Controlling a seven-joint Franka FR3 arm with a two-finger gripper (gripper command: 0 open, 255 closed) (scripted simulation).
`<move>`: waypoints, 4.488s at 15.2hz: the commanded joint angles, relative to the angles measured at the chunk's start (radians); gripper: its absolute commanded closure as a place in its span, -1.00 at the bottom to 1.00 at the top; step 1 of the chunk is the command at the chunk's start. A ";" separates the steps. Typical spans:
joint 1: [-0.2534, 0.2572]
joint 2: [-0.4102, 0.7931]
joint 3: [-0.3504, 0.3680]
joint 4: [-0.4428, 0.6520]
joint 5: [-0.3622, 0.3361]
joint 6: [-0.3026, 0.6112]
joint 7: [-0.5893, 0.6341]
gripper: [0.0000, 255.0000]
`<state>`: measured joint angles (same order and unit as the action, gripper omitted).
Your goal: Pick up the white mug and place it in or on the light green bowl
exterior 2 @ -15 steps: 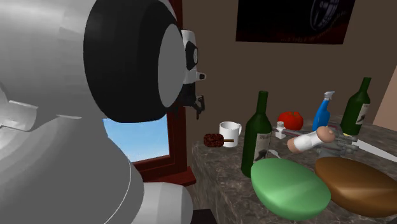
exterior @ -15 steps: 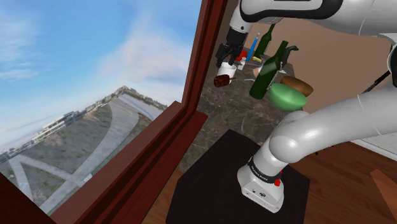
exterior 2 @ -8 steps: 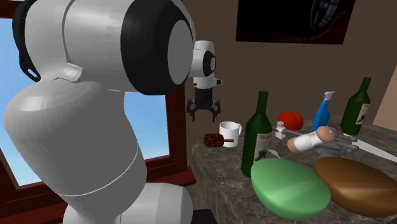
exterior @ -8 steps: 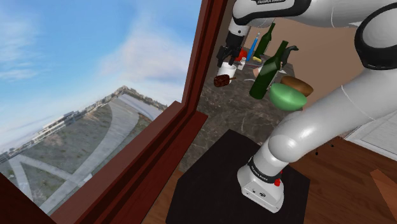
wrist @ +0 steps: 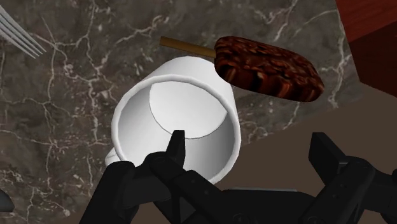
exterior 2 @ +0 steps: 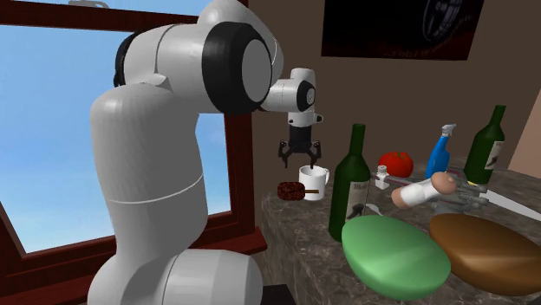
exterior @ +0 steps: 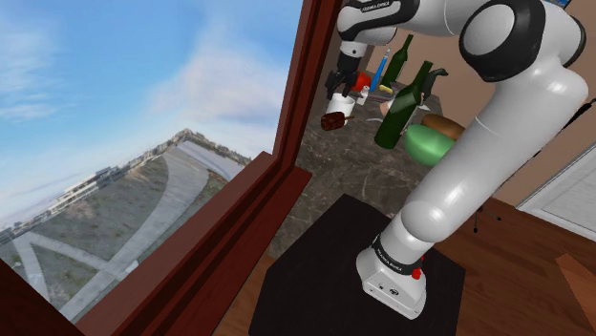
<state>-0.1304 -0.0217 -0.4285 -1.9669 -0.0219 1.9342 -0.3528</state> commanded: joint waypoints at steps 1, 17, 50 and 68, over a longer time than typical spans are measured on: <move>-0.005 0.030 -0.006 0.012 0.011 0.013 -0.015 -1.00; -0.007 0.055 -0.007 -0.051 0.022 0.099 -0.023 1.00; -0.003 0.009 -0.004 0.238 0.003 -0.232 -0.012 1.00; -0.068 -0.277 -0.045 0.086 -0.127 -0.336 -0.097 1.00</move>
<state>-0.1894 -0.2702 -0.4683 -1.8546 -0.1350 1.5977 -0.4385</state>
